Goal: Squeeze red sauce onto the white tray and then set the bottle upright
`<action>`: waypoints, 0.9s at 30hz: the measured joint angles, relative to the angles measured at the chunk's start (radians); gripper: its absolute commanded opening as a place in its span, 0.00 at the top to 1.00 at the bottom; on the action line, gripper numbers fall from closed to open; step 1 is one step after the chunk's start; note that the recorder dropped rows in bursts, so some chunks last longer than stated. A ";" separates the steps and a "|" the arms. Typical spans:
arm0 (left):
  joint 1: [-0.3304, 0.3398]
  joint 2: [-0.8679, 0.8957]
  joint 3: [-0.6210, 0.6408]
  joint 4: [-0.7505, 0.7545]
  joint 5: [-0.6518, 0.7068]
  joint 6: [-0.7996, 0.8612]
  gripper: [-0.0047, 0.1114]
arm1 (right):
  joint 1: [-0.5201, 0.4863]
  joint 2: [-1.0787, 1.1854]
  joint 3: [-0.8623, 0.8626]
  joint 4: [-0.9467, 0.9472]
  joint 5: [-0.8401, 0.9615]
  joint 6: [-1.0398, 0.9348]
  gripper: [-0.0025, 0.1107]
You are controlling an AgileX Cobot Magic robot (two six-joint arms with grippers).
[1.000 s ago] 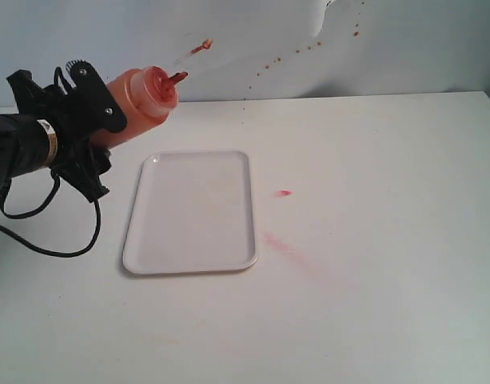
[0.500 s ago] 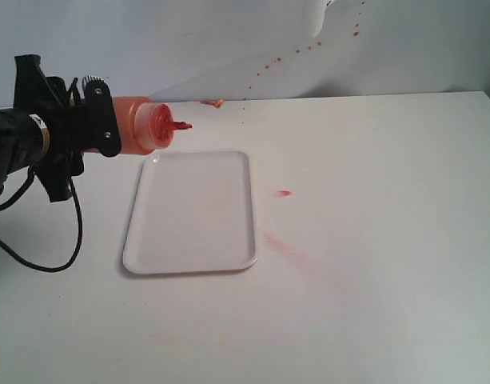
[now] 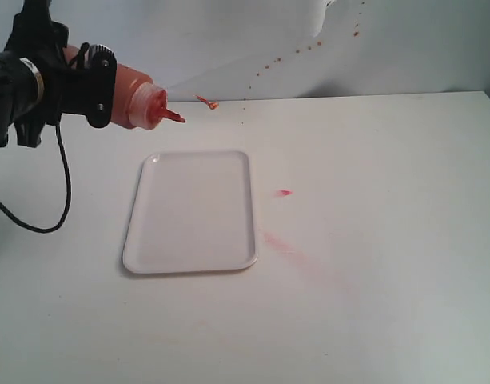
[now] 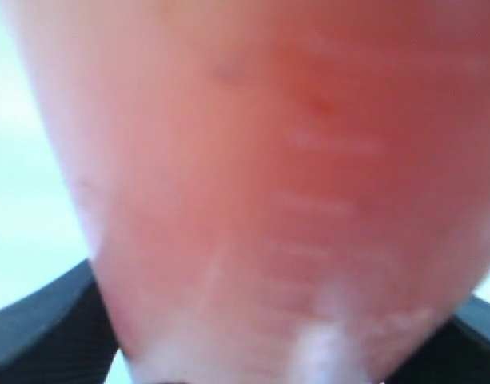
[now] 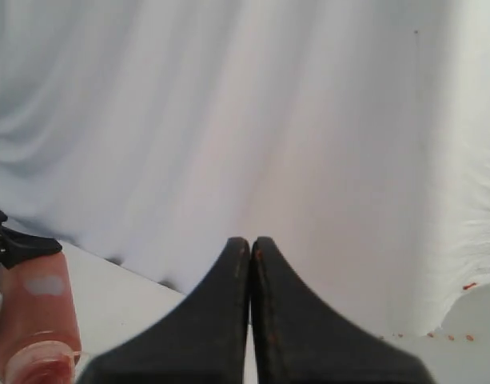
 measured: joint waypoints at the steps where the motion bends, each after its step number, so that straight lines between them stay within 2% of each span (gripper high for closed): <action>1: 0.000 0.000 -0.011 0.000 0.000 0.062 0.96 | 0.000 0.002 0.000 0.000 0.009 0.009 0.98; 3: 0.000 0.000 -0.029 0.000 0.002 0.192 0.96 | 0.000 0.014 -0.009 0.008 0.015 0.042 0.98; 7: 0.000 0.000 -0.057 0.000 0.002 0.295 0.96 | 0.000 0.068 -0.024 0.005 0.015 0.097 0.98; 10: 0.000 0.000 -0.087 0.000 -0.011 0.358 0.96 | 0.000 0.148 -0.071 -0.071 -0.004 0.190 0.98; 15: 0.000 0.000 -0.111 0.000 -0.056 0.502 0.96 | 0.000 0.346 -0.228 -0.214 -0.212 0.351 0.98; 20: 0.000 0.000 -0.111 0.000 -0.126 0.596 0.96 | 0.000 0.516 -0.369 -0.248 -0.431 0.378 0.98; 27: 0.000 0.000 -0.111 0.000 -0.222 0.750 0.96 | 0.000 0.650 -0.416 -0.259 -0.465 0.321 0.98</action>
